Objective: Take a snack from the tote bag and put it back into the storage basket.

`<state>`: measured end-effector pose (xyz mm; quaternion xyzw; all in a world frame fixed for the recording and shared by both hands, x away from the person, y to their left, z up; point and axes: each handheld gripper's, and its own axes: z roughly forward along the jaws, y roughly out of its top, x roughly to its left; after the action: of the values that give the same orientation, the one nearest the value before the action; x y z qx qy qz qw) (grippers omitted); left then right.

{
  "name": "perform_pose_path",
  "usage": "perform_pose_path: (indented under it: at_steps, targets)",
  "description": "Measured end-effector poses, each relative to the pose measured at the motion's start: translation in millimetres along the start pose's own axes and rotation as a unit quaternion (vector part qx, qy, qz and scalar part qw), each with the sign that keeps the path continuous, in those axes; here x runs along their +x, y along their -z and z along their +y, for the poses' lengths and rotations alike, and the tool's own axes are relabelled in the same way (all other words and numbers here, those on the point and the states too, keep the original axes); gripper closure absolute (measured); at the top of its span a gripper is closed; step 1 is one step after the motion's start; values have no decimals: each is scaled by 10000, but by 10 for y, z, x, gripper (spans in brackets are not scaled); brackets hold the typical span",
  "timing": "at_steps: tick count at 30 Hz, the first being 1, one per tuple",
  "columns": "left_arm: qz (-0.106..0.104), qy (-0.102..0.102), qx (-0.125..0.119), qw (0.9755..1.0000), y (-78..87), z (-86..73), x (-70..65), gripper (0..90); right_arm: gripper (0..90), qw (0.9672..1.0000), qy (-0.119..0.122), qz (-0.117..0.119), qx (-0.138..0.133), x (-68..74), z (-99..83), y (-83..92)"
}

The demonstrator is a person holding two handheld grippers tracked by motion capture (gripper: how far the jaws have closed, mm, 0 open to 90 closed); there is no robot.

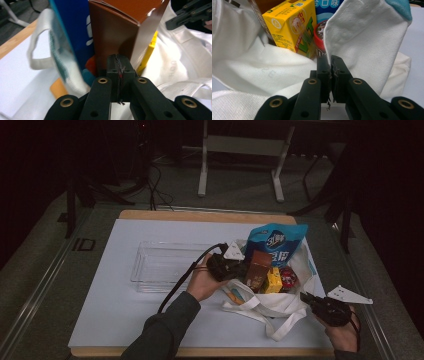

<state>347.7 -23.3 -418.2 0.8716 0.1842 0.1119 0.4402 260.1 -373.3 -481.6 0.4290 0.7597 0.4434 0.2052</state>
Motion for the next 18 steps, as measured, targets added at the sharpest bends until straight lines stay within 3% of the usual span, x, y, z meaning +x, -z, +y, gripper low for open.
perform_pose_path:
  at_steps: [5, 10, 12, 18]
  targets:
    - [-127, -127, 67, 9998, -36, 12, -42, 894, 858, 10000, 11, 10, 1, -1, -2, -3]
    - [-395, -257, 35, 9989, -61, 25, -89, 883, 858, 10000, 9, 8, -4, 4, -1, -7]
    - [-379, -387, 53, 9985, -63, 42, -80, 812, 856, 10000, 22, 5, -12, 2, -1, -7]
    - [-469, -250, 61, 9986, 5, 61, 75, 594, 835, 10000, -3, 12, -9, -6, -13, 0]
